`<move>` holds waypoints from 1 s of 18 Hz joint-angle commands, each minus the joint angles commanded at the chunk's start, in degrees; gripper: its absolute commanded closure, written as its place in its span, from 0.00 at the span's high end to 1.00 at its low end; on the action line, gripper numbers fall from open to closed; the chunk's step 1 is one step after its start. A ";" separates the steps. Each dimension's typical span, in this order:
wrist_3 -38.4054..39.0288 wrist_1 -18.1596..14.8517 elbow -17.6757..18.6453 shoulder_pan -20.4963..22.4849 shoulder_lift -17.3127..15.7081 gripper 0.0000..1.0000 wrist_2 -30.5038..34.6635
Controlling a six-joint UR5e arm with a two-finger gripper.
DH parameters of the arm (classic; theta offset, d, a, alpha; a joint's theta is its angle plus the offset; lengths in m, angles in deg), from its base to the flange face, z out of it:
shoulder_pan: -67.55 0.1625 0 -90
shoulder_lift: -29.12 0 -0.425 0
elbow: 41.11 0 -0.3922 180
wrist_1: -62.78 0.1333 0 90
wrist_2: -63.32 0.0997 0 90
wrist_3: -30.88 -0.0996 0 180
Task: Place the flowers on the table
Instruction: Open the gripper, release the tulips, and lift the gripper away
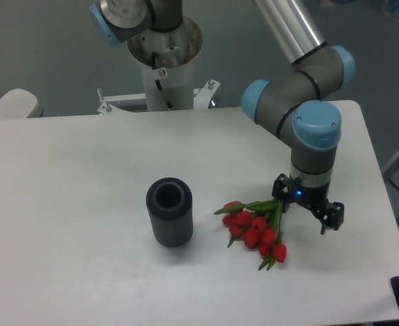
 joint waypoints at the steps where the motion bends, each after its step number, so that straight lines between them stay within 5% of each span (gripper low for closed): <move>1: 0.00 -0.87 -1.84 0.00 0.27 1.00 -0.88; 10: -5.07 -13.43 -17.41 1.05 4.40 1.00 -7.29; 18: -16.25 -17.14 -18.12 5.01 4.22 1.00 -9.15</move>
